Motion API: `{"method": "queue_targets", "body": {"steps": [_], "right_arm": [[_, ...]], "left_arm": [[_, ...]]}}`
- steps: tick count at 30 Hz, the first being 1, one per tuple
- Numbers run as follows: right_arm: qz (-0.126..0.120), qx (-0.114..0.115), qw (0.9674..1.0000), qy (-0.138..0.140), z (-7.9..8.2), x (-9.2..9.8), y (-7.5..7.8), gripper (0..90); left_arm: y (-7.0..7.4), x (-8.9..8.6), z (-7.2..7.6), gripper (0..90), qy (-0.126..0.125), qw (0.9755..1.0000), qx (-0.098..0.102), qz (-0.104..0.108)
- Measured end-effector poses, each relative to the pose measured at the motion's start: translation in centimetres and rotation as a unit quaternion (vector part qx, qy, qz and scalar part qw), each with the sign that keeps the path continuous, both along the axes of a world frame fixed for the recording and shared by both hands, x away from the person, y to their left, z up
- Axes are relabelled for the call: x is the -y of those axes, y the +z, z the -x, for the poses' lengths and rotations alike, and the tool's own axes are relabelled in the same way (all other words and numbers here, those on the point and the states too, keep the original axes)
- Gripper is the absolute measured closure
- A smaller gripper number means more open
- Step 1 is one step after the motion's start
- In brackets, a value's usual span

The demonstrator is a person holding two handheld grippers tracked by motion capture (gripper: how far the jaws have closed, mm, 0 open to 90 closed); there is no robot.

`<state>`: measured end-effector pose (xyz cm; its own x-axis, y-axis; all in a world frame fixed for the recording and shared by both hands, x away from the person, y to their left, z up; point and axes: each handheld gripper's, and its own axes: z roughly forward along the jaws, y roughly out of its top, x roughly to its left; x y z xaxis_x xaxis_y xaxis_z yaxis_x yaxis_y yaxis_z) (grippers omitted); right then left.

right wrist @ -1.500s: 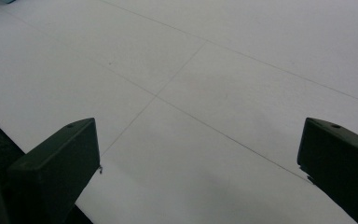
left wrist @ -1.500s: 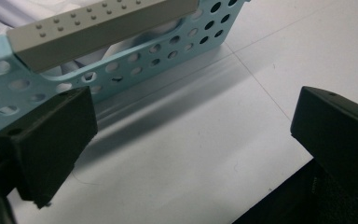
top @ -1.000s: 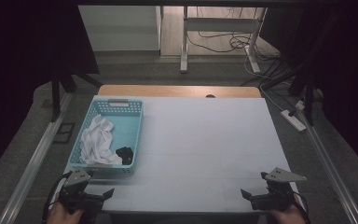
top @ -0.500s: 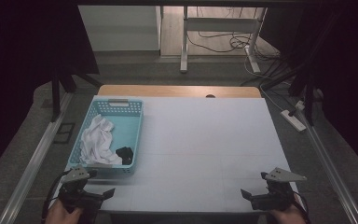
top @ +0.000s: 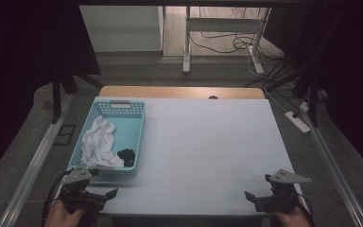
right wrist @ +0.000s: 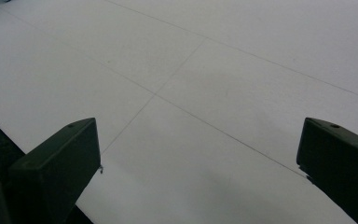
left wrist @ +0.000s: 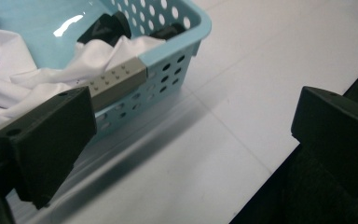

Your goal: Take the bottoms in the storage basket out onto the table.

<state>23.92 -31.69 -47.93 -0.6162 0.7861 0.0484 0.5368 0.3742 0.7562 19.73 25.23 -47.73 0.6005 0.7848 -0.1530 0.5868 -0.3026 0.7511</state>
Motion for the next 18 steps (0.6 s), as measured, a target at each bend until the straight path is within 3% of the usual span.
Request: {"method": "queue_targets", "body": {"steps": [8, 13, 15, 18], "right_arm": [[0.001, 0.001, 1.0000, 0.002, 0.0, 0.0, 0.0, 0.0], [0.000, 0.001, 1.0000, 0.002, 0.0, 0.0, 0.0, 0.0], [0.000, 0.001, 1.0000, 0.002, 0.0, 0.0, 0.0, 0.0], [0.001, 0.000, 1.0000, 0.002, 0.0, 0.0, 0.0, 0.0]], "left_arm": [[0.4, 0.1, -0.4, 0.0, 0.004, 0.9999, 0.010, -0.003], [0.6, 0.1, -0.7, 0.0, 0.005, 0.9994, 0.023, -0.025], [0.6, 0.0, -0.9, 0.0, 0.008, 0.9991, 0.022, -0.036], [0.7, -0.1, -1.3, 0.0, 0.008, 0.9993, 0.015, -0.034]]}}
